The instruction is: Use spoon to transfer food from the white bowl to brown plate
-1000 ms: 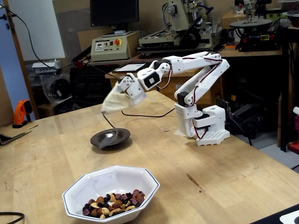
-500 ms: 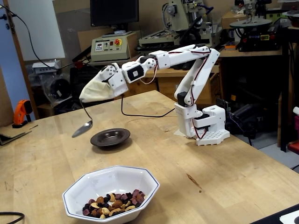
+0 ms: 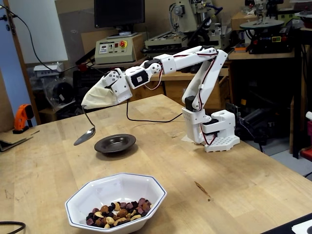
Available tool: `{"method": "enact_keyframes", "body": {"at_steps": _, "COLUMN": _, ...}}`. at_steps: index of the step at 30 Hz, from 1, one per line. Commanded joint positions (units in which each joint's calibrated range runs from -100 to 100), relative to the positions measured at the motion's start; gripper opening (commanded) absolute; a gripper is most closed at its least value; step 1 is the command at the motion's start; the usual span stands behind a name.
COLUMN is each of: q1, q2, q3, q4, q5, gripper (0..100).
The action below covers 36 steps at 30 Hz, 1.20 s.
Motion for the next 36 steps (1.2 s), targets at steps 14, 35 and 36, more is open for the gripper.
{"method": "enact_keyframes", "body": {"at_steps": 14, "q1": -0.12, "q2": -0.2, "q3": -3.71, "q4": -0.72, "q5": -0.34, "gripper": 4}}
{"method": "enact_keyframes", "body": {"at_steps": 35, "q1": -0.2, "q2": -1.06, "q3": -3.71, "q4": -0.72, "q5": -0.54, "gripper": 4}}
{"method": "enact_keyframes", "body": {"at_steps": 36, "q1": -0.2, "q2": -1.06, "q3": -3.62, "q4": -0.72, "q5": -0.34, "gripper": 4}}
